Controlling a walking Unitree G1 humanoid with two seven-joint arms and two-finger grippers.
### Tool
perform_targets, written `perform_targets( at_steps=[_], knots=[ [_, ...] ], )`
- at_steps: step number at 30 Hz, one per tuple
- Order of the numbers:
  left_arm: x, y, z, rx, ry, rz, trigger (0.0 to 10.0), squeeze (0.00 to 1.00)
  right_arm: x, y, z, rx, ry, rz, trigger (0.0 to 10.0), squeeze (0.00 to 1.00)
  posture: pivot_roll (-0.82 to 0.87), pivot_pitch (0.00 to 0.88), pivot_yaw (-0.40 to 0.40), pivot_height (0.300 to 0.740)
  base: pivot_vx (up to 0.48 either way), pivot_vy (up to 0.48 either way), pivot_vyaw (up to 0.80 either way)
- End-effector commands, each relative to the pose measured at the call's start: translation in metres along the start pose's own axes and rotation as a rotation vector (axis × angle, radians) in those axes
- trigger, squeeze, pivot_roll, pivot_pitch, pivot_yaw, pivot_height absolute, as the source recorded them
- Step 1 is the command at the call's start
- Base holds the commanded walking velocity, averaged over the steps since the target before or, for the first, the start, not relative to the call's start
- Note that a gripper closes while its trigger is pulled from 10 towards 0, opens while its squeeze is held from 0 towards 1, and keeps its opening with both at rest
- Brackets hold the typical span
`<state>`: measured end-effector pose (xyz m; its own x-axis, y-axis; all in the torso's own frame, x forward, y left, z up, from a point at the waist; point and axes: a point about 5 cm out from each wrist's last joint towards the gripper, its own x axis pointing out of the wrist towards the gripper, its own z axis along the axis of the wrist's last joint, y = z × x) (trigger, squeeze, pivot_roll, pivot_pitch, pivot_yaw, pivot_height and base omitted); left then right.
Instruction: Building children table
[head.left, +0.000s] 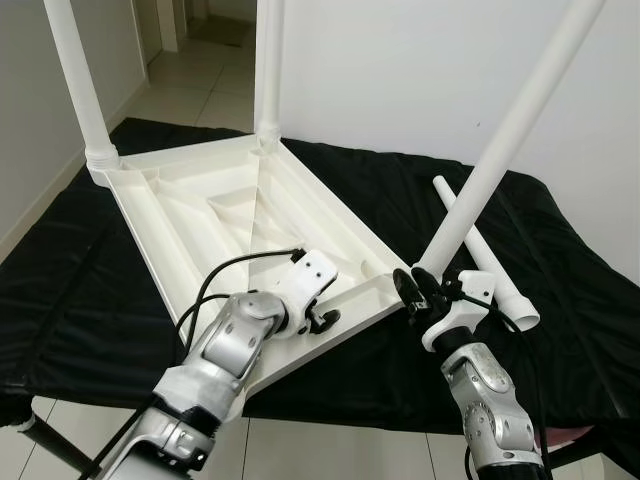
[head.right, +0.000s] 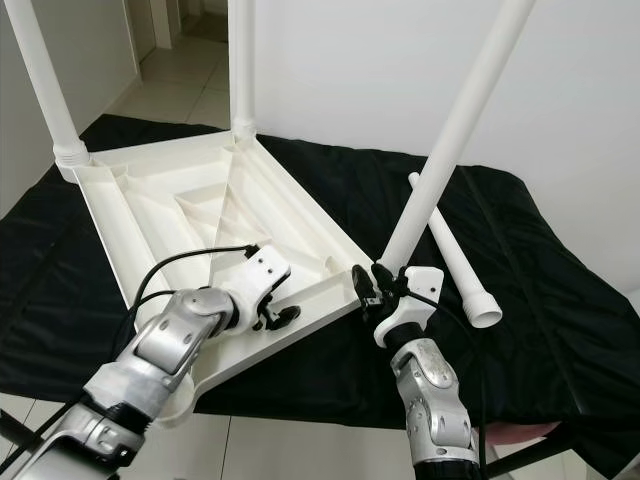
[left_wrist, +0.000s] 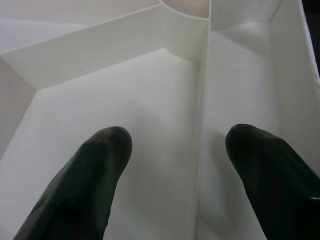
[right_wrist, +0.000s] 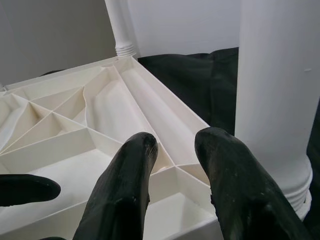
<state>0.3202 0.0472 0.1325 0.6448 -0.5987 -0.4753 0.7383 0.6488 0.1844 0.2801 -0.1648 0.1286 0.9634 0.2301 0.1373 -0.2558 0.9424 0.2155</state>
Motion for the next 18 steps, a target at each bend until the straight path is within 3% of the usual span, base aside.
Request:
perform_targets(
  at_steps=[1, 8, 11, 12, 14, 15, 18],
  knots=[
    [0.0036, 0.0098, -0.0014, -0.023, 0.02, 0.167, 10.0, 0.0, -0.0011, -0.0032, 0.0023, 0.005, -0.004, -0.021, 10.0, 0.0, -0.03, 0.0, -0.08, 0.74, 0.0, 0.0, 0.0],
    [0.0097, 0.0137, 0.0039, -0.081, 0.02, 0.208, 10.0, 0.0, 0.0, 0.0017, 0.0042, 0.012, -0.014, -0.023, 10.0, 0.0, -0.04, 0.0, -0.07, 0.74, 0.0, 0.0, 0.0],
    [0.0103, 0.0136, 0.0041, -0.097, 0.023, 0.211, 9.6, 0.0, 0.0002, 0.0023, 0.0044, 0.014, -0.017, -0.024, 10.0, 0.0, -0.04, 0.0, -0.07, 0.74, 0.0, 0.0, 0.0],
    [0.011, 0.0132, 0.0042, -0.11, 0.026, 0.203, 2.7, 0.0, 0.0004, 0.0028, 0.0047, 0.015, -0.019, -0.026, 10.0, 0.0, -0.04, 0.0, -0.066, 0.74, 0.0, 0.0, 0.0],
    [0.011, 0.0132, 0.0042, -0.11, 0.026, 0.203, 2.7, 0.0, 0.0004, 0.0028, 0.0047, 0.015, -0.019, -0.026, 10.0, 0.0, -0.04, 0.0, -0.066, 0.74, 0.0, 0.0, 0.0],
    [0.0114, 0.0132, 0.0041, -0.116, 0.032, 0.199, 2.2, 0.0, 0.0006, 0.003, 0.0049, 0.016, -0.02, -0.028, 10.0, 0.0, -0.04, 0.0, -0.063, 0.74, 0.0, 0.0, 0.0],
    [0.0119, 0.0141, 0.0037, -0.113, 0.043, 0.207, 2.3, 0.0, 0.0007, 0.003, 0.0053, 0.016, -0.021, -0.03, 10.0, 0.0, -0.04, 0.0, -0.062, 0.74, 0.0, 0.0, 0.0]
  ],
)
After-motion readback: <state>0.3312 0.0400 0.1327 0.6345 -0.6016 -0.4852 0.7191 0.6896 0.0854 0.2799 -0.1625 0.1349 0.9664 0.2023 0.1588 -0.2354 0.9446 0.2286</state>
